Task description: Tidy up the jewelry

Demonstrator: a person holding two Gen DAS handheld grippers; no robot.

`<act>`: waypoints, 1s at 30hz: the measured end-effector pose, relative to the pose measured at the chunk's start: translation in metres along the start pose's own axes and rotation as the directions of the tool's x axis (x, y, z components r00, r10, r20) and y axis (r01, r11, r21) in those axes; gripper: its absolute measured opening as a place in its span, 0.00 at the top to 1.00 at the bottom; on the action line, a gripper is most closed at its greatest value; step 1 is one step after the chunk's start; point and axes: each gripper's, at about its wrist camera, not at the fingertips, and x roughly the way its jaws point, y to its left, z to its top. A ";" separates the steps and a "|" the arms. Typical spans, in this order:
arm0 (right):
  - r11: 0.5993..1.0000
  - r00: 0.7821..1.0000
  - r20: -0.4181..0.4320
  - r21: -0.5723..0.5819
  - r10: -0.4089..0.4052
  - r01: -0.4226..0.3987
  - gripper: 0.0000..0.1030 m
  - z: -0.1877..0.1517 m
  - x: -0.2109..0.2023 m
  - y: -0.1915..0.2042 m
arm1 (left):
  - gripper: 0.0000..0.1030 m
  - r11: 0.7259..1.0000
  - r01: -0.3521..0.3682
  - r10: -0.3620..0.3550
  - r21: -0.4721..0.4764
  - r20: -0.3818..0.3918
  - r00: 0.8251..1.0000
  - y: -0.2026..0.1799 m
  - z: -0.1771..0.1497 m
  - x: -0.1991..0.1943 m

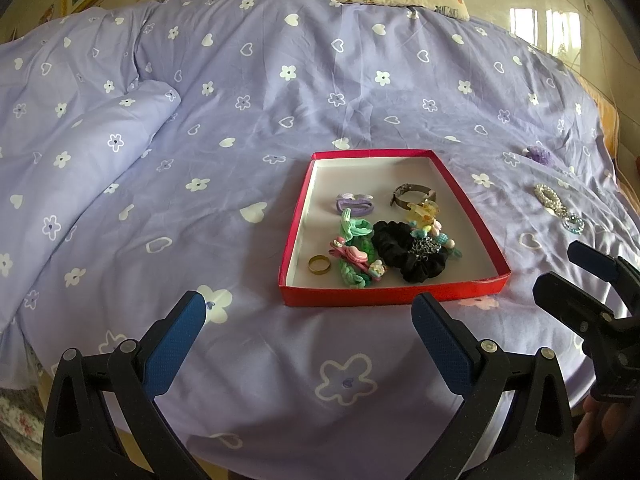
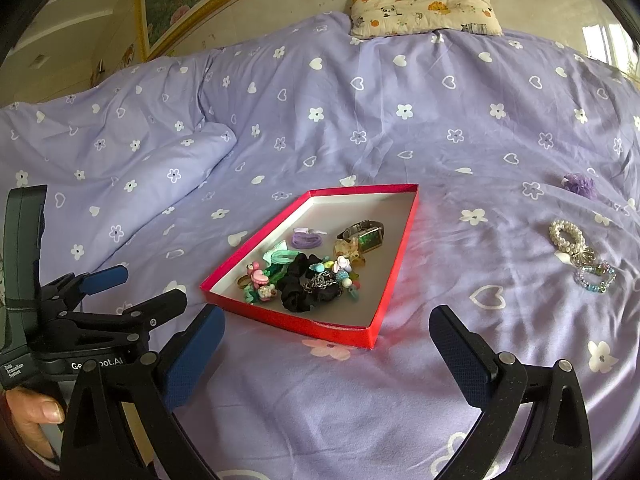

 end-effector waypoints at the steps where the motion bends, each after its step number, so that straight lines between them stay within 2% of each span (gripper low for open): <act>1: 1.000 1.000 -0.001 0.001 0.001 -0.001 0.00 0.000 0.000 0.000 | 0.00 1.000 0.000 0.000 0.000 0.000 1.000 0.000 0.000 0.000; 30: 1.000 1.000 -0.007 0.001 0.005 -0.005 0.00 -0.001 0.003 0.000 | 0.00 1.000 0.001 -0.001 -0.001 -0.003 1.000 -0.001 0.001 0.001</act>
